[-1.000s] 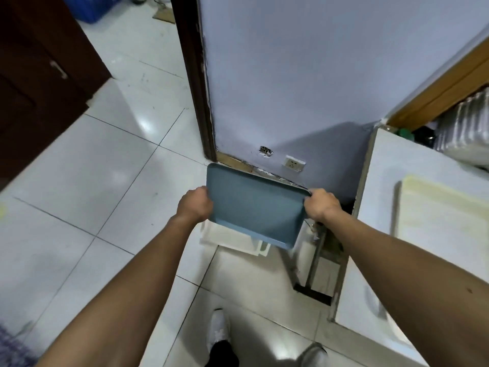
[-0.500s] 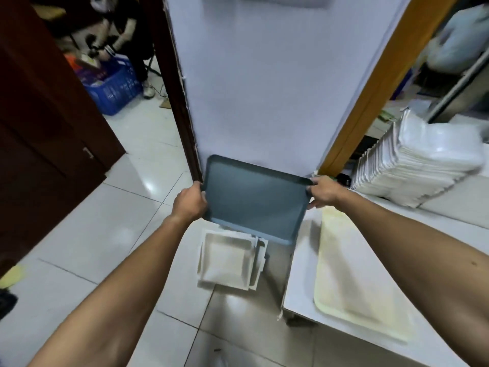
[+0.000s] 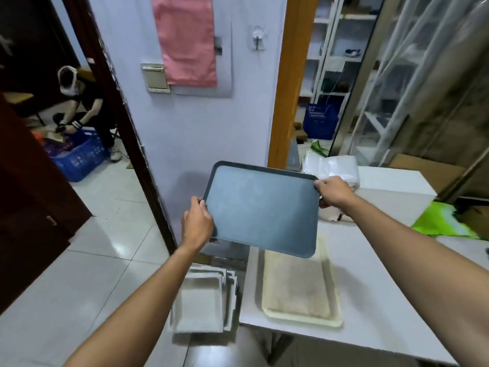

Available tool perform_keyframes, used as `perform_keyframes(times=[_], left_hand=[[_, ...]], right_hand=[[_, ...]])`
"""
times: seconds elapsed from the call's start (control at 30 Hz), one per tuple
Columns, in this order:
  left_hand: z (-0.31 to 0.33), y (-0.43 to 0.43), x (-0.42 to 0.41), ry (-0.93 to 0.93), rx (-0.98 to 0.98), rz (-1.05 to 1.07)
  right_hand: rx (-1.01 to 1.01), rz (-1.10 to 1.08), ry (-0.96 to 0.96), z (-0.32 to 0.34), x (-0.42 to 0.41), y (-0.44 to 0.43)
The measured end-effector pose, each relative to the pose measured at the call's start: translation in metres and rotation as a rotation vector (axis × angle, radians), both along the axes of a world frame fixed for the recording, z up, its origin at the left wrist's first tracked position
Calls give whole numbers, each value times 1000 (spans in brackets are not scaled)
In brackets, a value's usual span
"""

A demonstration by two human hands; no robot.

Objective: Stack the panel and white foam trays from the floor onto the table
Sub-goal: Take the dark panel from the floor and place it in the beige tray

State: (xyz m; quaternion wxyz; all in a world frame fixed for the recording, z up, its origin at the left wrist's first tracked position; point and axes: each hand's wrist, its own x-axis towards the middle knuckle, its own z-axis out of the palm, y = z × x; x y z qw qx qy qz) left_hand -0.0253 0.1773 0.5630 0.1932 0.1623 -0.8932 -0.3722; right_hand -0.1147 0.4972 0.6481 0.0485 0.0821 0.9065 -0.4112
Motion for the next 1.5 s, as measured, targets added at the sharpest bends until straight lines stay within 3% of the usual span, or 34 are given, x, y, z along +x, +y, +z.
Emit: perform_keyframes(times=[0.23, 0.5, 0.7, 0.97, 1.03, 1.13, 1.2, 1.3, 1.5], left_hand=[[29, 70, 8, 103, 105, 69], [38, 108, 10, 114, 147, 84], [30, 123, 20, 60, 177, 61], [16, 115, 30, 76, 216, 74], [18, 115, 30, 57, 379, 69], [23, 121, 32, -37, 949, 39], [27, 127, 36, -98, 1139, 17], [33, 143, 39, -147, 1201, -40], [34, 193, 38, -176, 1017, -176]], right_hand=[[136, -119, 104, 19, 26, 40], [-154, -171, 76, 2, 62, 57], [-155, -280, 103, -37, 89, 68], [-113, -272, 192, -57, 100, 67], [-128, -291, 184, -57, 99, 66], [-151, -350, 177, -56, 98, 62], [-192, -394, 179, -55, 99, 56], [-269, -452, 177, -53, 105, 43], [-445, -550, 180, -57, 128, 0]])
